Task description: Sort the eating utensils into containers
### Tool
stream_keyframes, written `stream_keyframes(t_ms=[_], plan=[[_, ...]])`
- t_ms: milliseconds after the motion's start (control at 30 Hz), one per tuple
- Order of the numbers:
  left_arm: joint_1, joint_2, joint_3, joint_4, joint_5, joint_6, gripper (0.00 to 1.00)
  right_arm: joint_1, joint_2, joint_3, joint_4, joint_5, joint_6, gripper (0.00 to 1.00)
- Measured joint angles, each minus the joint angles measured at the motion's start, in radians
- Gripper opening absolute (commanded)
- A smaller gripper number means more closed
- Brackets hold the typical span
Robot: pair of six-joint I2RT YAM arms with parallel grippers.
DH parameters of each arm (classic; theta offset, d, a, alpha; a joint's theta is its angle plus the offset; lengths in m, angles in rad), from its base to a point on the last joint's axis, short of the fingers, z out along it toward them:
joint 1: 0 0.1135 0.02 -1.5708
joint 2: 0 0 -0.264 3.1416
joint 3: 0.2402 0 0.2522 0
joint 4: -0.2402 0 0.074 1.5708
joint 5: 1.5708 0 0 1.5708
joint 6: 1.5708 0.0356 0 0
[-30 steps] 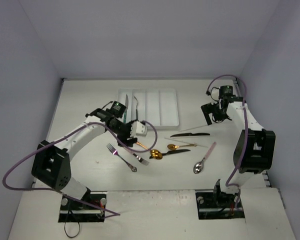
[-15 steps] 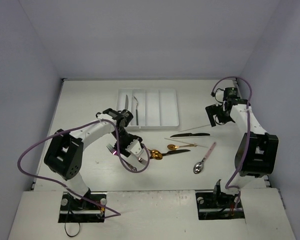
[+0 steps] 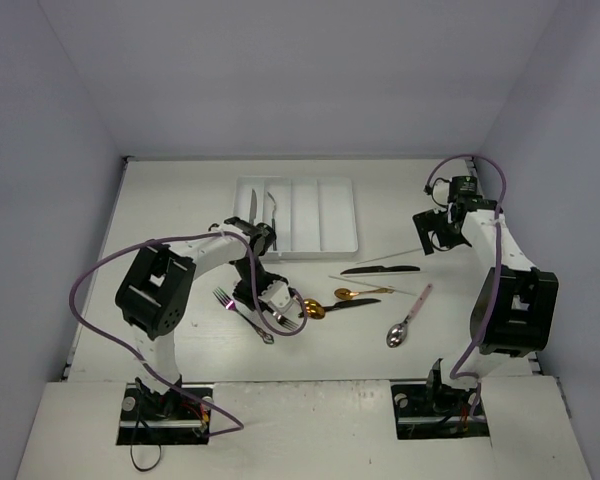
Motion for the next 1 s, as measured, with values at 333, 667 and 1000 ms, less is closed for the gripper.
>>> stream_keyframes(t_ms=[333, 667, 1000], plan=[[-0.045, -0.104, -0.135, 0.167, -0.06, -0.042, 0.0, -0.012, -0.008, -0.008, -0.001, 0.004, 0.0, 0.99], [-0.088, -0.285, -0.212, 0.215, -0.047, -0.128, 0.0, -0.019, -0.008, -0.008, -0.003, 0.004, 0.0, 0.99], [0.01, -0.26, 0.279, 0.252, 0.135, -0.89, 0.0, -0.019, -0.004, -0.006, -0.005, 0.002, 0.001, 0.99]])
